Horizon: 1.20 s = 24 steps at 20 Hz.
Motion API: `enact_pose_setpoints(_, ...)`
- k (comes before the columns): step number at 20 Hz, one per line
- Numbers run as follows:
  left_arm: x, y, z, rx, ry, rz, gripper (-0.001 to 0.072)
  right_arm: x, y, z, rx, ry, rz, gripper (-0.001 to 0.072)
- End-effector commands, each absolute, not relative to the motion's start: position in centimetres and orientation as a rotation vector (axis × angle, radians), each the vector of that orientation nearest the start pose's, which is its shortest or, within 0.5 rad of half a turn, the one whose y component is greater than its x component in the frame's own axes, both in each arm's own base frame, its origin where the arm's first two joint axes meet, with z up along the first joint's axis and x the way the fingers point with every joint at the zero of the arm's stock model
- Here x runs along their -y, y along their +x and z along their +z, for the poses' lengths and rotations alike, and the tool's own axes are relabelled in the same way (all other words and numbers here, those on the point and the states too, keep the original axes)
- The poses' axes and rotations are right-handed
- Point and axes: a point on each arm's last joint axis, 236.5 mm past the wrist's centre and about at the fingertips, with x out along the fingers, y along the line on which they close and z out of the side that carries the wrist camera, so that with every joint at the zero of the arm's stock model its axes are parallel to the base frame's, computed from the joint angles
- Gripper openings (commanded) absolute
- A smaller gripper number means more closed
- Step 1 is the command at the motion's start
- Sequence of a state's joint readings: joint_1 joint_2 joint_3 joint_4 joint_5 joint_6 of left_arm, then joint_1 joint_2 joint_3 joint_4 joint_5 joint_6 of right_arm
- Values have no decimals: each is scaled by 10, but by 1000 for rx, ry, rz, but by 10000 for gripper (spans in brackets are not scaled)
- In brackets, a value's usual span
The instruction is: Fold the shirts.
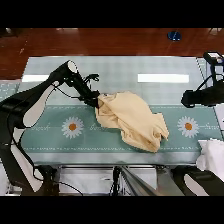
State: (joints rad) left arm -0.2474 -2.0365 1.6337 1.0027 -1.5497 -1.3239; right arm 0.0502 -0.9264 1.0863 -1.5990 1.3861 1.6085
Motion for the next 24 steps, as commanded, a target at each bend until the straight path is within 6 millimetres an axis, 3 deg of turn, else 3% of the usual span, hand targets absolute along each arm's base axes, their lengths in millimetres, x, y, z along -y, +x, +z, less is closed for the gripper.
enact_pose_setpoints(1, 214, 350, -118, -1894, -149, -769, 28, 24, 295, 85, -1234, -117, -101, 532)
enact_pose_setpoints(3, 213, 353, -112, -1879, -148, -771, 29, 44, 284, 66, -1290, -74, -145, 532)
enact_pose_setpoints(5, 214, 354, -107, -1865, -147, -775, 29, 43, 270, 27, -1341, 115, -81, 532)
enact_pose_setpoints(7, 219, 354, -104, -1861, -167, -788, 29, 17, 265, -4, -1315, 386, 60, 532)
enact_pose_setpoints(10, 219, 354, -104, -1860, -171, -790, 30, -22, 260, -19, -1243, 677, 224, 532)
enact_pose_setpoints(13, 219, 354, -103, -1860, -172, -789, 30, -25, 240, -51, -1295, 707, 186, 529)
enact_pose_setpoints(21, 220, 354, -103, -1859, -175, -792, 30, -26, 222, -93, -1325, 818, 46, 479)
enact_pose_setpoints(22, 220, 354, -103, -1859, -175, -793, 30, -27, 219, -96, -1329, 829, 34, 489)
enact_pose_setpoints(24, 222, 354, -102, -1857, -184, -798, 30, -28, 216, -102, -1336, 872, -6, 594)
